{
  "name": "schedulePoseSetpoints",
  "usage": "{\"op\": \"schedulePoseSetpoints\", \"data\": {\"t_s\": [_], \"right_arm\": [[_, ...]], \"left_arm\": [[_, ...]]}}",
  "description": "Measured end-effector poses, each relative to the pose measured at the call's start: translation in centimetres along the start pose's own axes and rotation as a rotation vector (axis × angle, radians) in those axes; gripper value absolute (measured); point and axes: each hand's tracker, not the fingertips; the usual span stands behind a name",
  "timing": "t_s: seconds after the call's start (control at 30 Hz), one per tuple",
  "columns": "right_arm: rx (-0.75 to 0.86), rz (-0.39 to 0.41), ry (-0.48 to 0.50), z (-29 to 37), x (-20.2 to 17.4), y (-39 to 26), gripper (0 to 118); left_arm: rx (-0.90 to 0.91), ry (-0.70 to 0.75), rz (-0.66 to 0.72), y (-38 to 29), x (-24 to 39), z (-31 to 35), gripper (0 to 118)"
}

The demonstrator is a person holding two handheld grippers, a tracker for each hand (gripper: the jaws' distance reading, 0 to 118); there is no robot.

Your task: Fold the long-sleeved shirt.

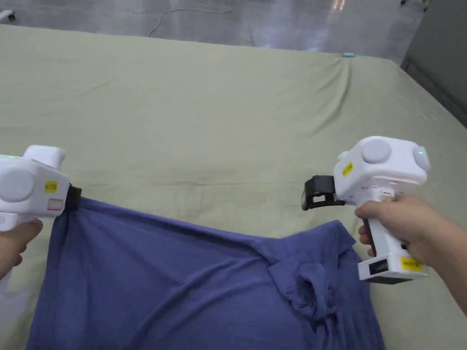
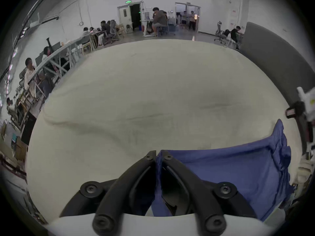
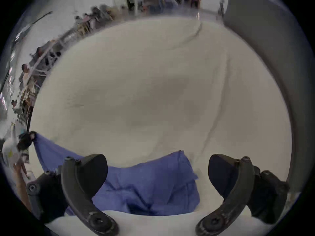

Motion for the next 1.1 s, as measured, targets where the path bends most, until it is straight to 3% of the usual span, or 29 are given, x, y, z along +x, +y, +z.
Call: {"op": "schedulePoseSetpoints", "data": {"t_s": [0.07, 0.1, 0.13, 0.2, 0.23, 0.27, 0.33, 0.53, 0.7, 0.77, 0.9, 1.1], "right_arm": [[-0.132, -0.099, -0.03, -2.3, 0.2, 0.0, 91], [-0.182, -0.129, -0.041, -3.5, 0.6, -0.1, 60], [-0.207, -0.139, -0.065, -4.2, 0.8, -0.6, 45], [-0.144, -0.119, -0.056, -3.1, 0.6, -1.1, 37], [-0.135, -0.101, -0.059, -2.2, 0.3, -1.3, 13], [-0.1, -0.083, -0.031, -1.2, 0.2, -1.5, 7], [0.014, -0.067, 0.029, 1.8, 0.0, -2.6, 6], [0.259, 0.175, 0.035, 10.5, 0.3, -12.1, 6], [0.29, 0.294, 0.1, 12.9, 3.3, -23.0, 6], [0.27, 0.28, 0.069, 12.1, 4.2, -27.4, 6], [0.171, 0.233, 0.116, 9.5, 5.6, -32.9, 6], [0.133, 0.221, 0.07, 6.6, 5.3, -36.4, 6]], "left_arm": [[-0.013, -0.005, -0.003, 0.1, -0.1, 0.0, 0], [-0.023, -0.001, -0.009, 0.0, -0.1, 0.0, 0], [-0.032, 0.001, -0.014, 0.1, -0.3, -0.4, 0], [-0.056, -0.007, -0.007, -0.2, -0.7, -0.8, 0], [-0.069, -0.008, -0.005, -0.4, -0.8, -1.1, 0], [-0.077, -0.012, -0.006, -0.6, -0.9, -1.2, 0], [-0.074, -0.02, 0.007, -1.2, -1.1, -0.2, 0], [0.028, -0.1, -0.016, -4.7, -1.0, 7.6, 0], [0.015, -0.116, -0.142, -11.2, -0.3, 14.6, 0], [-0.057, -0.108, -0.177, -14.6, 0.0, 16.1, 0], [-0.167, -0.13, -0.181, -20.8, 0.4, 16.0, 0], [-0.217, -0.103, -0.169, -26.0, 1.4, 13.7, 0]]}}
